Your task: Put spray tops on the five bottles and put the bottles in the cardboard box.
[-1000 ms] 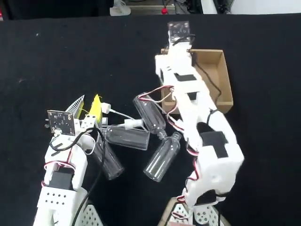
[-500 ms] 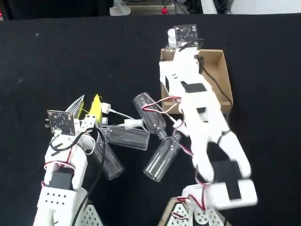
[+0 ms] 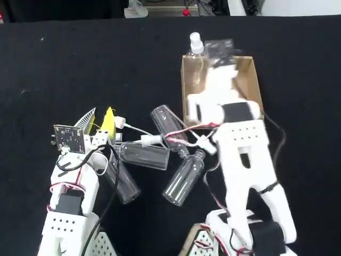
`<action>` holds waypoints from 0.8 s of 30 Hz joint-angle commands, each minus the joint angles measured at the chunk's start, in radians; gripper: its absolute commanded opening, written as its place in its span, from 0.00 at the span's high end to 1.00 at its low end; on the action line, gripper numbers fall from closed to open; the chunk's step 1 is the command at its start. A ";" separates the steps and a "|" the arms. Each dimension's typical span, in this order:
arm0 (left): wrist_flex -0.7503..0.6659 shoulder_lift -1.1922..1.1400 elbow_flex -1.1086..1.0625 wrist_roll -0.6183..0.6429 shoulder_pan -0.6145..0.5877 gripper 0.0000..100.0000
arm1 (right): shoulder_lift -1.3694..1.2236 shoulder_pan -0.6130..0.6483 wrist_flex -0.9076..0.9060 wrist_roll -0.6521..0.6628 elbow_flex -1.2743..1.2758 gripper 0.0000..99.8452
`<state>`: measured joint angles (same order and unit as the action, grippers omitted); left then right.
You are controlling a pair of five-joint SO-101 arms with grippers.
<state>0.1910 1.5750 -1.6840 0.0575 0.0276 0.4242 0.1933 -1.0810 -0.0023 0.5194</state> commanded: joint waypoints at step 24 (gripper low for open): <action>-0.048 0.000 -0.024 0.000 -0.110 0.87 | 0.051 0.443 0.008 0.167 0.137 0.74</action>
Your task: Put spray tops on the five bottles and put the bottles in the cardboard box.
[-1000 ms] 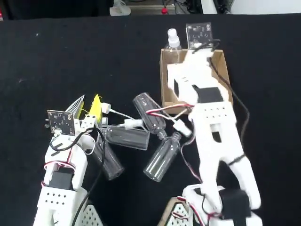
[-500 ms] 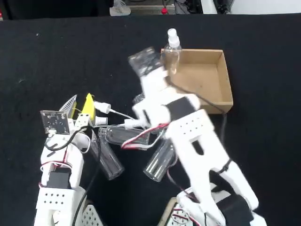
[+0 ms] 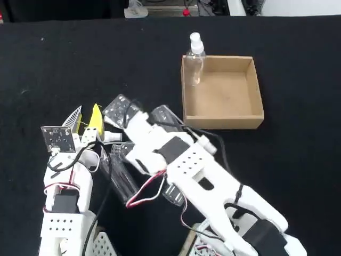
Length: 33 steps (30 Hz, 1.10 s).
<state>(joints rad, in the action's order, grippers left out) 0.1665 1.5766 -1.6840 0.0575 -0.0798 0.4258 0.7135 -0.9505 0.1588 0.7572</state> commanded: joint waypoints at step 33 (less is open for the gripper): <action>0.015 -0.003 -0.024 -0.008 0.038 0.87 | 0.045 -0.255 -0.367 -0.381 0.073 0.73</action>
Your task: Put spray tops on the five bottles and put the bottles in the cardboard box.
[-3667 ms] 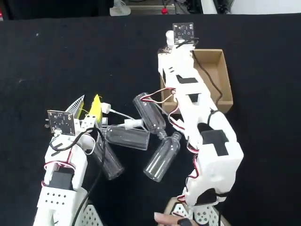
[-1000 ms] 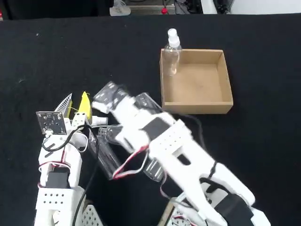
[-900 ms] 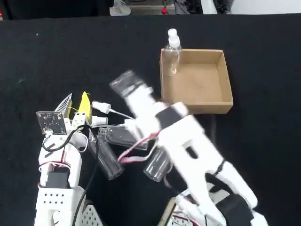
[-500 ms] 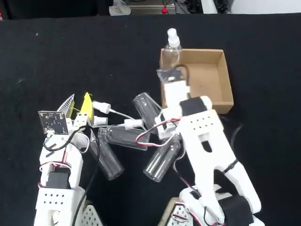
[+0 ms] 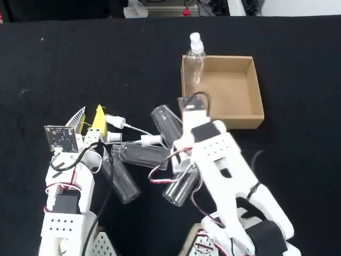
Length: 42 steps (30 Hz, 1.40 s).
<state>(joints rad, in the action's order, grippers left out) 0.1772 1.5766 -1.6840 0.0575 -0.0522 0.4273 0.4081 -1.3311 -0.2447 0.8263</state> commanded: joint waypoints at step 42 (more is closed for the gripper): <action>0.005 0.000 -0.024 -0.009 0.007 0.87 | 0.048 -0.100 0.126 0.149 0.047 0.99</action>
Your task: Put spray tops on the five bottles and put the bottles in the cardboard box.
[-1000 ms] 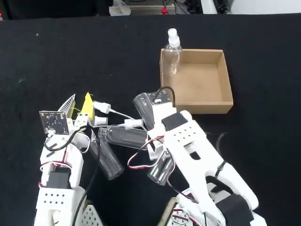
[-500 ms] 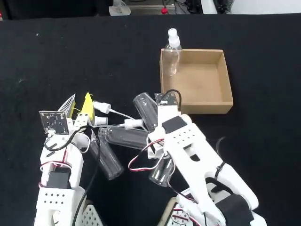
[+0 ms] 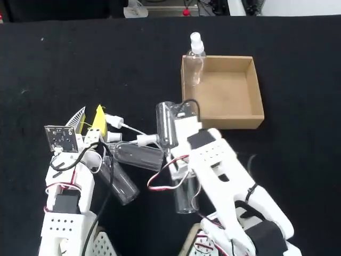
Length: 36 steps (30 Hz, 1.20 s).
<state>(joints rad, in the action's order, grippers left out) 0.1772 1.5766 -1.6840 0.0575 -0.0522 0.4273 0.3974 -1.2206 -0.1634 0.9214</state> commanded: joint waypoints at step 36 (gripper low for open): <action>0.003 0.000 -0.024 -0.009 0.013 0.87 | 0.059 -1.054 0.091 1.455 -0.119 0.98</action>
<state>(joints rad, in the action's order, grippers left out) 0.1788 1.5766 -1.6840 0.0575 -0.0522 0.4273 -0.6368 -1.1239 1.4062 0.8293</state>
